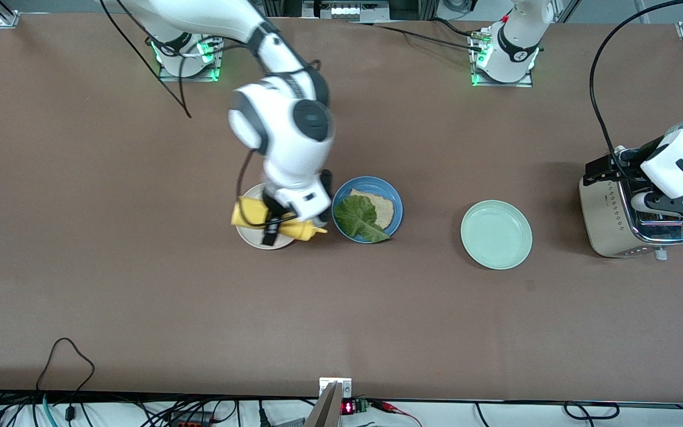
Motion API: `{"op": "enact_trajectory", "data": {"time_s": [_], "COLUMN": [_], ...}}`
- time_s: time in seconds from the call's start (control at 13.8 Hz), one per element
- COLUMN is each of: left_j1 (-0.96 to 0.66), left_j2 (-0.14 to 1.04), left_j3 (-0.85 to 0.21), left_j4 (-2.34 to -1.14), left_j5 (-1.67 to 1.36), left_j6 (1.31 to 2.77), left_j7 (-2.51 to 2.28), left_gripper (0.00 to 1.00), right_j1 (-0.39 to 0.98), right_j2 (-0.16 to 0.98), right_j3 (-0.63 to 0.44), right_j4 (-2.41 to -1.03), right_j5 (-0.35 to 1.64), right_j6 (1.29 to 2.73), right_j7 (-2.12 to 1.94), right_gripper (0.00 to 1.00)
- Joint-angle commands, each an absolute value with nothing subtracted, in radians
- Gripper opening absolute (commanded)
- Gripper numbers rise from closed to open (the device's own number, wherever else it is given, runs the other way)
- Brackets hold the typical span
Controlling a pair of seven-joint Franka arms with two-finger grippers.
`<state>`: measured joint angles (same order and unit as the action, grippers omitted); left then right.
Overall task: Make sandwich in blue plate with both arms
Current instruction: 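Return the yellow bottle to the table with the right gripper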
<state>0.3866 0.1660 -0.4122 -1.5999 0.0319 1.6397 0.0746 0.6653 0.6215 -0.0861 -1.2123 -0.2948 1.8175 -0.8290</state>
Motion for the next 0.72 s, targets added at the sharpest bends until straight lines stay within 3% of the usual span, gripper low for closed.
{"op": "enact_trajectory", "data": {"time_s": [0.0,0.29,0.65], "left_j1": [0.397,0.429,0.612], "left_j2": [0.16,0.164,0.236], "left_j3": [-0.419,-0.419,-0.422], "left_j4": [-1.603,-1.603,-1.603], "left_j5": [0.026,0.226,0.321], "left_j6": [1.623,1.577,1.615], "left_j7": [0.089,0.092,0.199], "left_gripper": [1.0,1.0,1.0], "right_j1": [0.543,0.285,-0.027], "right_j2": [0.493,0.445,0.46], "right_j3": [-0.067,-0.068,-0.069], "right_j4": [-1.239,-1.239,-1.302], "right_j5": [-0.14,0.205,0.669], "right_j6": [1.769,1.732,1.623], "right_j7": [-0.989,-1.311,-1.618], "right_gripper": [0.35,0.36,0.37]}}
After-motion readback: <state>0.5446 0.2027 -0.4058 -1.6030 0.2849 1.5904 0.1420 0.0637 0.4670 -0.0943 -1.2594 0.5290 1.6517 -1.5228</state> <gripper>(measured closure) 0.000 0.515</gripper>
